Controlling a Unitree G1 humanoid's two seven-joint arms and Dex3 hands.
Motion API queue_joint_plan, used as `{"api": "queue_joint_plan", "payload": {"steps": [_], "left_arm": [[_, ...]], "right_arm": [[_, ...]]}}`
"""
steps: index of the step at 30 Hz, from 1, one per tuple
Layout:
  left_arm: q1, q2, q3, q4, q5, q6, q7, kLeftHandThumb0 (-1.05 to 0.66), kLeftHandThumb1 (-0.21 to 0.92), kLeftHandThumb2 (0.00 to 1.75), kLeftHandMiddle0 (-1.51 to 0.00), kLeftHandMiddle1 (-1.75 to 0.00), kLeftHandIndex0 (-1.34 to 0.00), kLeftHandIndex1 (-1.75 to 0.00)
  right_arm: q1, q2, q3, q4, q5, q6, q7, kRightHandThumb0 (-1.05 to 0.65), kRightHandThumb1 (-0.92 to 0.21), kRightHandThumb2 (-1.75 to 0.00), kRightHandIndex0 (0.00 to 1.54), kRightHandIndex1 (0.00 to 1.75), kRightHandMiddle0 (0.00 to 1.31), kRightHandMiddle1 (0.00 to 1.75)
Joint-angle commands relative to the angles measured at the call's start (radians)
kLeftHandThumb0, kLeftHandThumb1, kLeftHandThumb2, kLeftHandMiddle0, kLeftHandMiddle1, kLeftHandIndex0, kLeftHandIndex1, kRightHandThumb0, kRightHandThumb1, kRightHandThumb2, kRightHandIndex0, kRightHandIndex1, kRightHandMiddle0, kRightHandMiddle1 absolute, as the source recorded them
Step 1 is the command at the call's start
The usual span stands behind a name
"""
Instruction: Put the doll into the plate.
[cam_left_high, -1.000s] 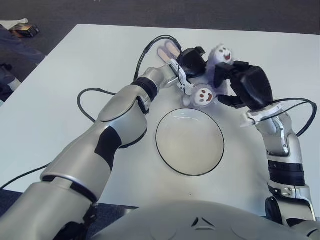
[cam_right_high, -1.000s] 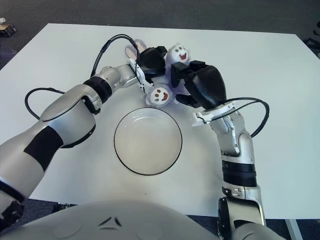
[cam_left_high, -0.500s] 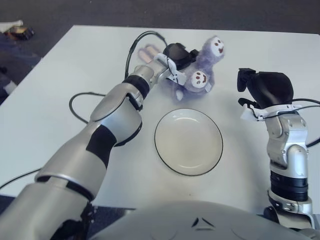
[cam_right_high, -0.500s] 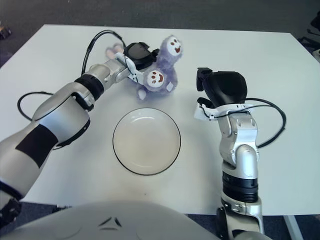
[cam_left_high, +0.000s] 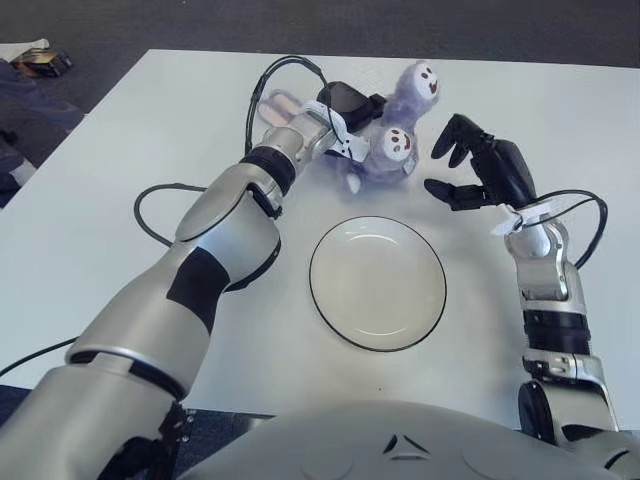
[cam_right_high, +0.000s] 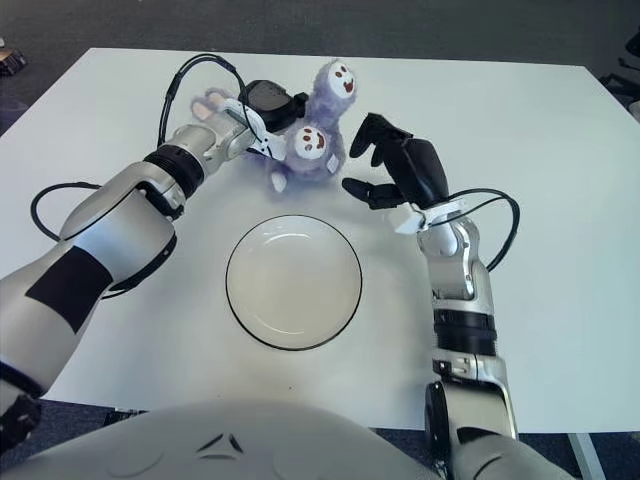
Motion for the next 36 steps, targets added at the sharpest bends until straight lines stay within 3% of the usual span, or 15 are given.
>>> {"api": "queue_joint_plan", "payload": {"steps": [1,4,6,10,11,14,17,23,27,31,36], "left_arm": [[0.058,0.044,-0.008,0.022,0.013,0.015,-0.047,0.0,-0.08,1.62,-1.02,-1.3,-0.77,-1.75],[0.061,0.063,-0.022,0.016,0.03,0.007,-0.033,0.0,-0.07,1.6,-1.01,-1.25,-0.79,-1.75],[0.059,0.077,-0.029,0.01,0.039,0.002,-0.029,0.0,0.0,1.61,-0.82,-1.54,-0.73,-1.75],[0.055,0.095,-0.036,0.0,0.045,-0.002,-0.033,0.0,0.11,1.54,-0.66,-1.69,-0.65,-1.75],[0.053,0.1,-0.031,0.001,0.039,0.004,-0.038,0.0,0.18,1.48,-0.59,-1.74,-0.6,-1.75],[0.053,0.11,-0.011,0.002,0.017,0.011,-0.046,0.0,0.02,1.57,-0.82,-1.51,-0.71,-1.75],[0.052,0.117,0.0,0.0,0.007,0.004,-0.046,0.0,-0.06,1.63,-0.93,-1.43,-0.75,-1.75],[0.057,0.205,0.022,-0.061,-0.003,-0.092,-0.006,0.0,-0.09,1.66,-0.98,-1.42,-0.75,-1.75],[0.069,0.233,0.037,-0.094,-0.004,-0.126,0.026,0.0,-0.09,1.68,-0.97,-1.46,-0.74,-1.75],[0.081,0.267,0.071,-0.136,-0.028,-0.171,0.033,0.0,-0.08,1.68,-0.96,-1.51,-0.71,-1.75],[0.125,0.35,0.133,-0.306,-0.07,-0.243,0.013,0.0,-0.07,1.69,-0.95,-1.56,-0.69,-1.75]], "right_arm": [[-0.024,-0.034,-0.008,0.08,0.066,-0.014,-0.041,-0.01,-0.82,-0.63,0.39,1.56,0.07,1.75],[-0.024,-0.042,0.006,0.117,0.081,-0.004,-0.065,-0.01,-0.8,-0.69,0.35,1.62,0.09,1.75],[-0.022,-0.045,0.015,0.145,0.08,0.01,-0.085,-0.01,-0.75,-0.78,0.28,1.69,0.16,1.75],[-0.021,-0.048,0.034,0.172,0.065,0.049,-0.118,-0.01,-0.69,-0.87,0.26,1.73,0.22,1.75],[-0.017,-0.045,0.051,0.151,0.026,0.136,-0.11,-0.01,-0.66,-0.92,0.27,1.75,0.25,1.75],[-0.014,-0.046,0.098,0.124,-0.04,0.299,-0.099,-0.01,-0.69,-0.87,0.25,1.75,0.22,1.75],[-0.018,-0.047,0.124,0.125,-0.054,0.352,-0.102,-0.01,-0.72,-0.84,0.23,1.75,0.21,1.75],[-0.097,-0.07,0.193,0.332,-0.079,0.363,-0.169,-0.01,-0.75,-0.79,0.21,1.75,0.19,1.75],[-0.117,-0.089,0.226,0.377,-0.093,0.362,-0.204,-0.01,-0.83,-0.69,0.16,1.75,0.14,1.75],[-0.135,-0.108,0.259,0.401,-0.107,0.369,-0.231,-0.01,-0.9,-0.56,0.29,1.63,0.04,1.75],[-0.161,-0.13,0.289,0.439,-0.112,0.373,-0.246,-0.01,-0.92,-0.5,0.34,1.56,0.02,1.75]]}}
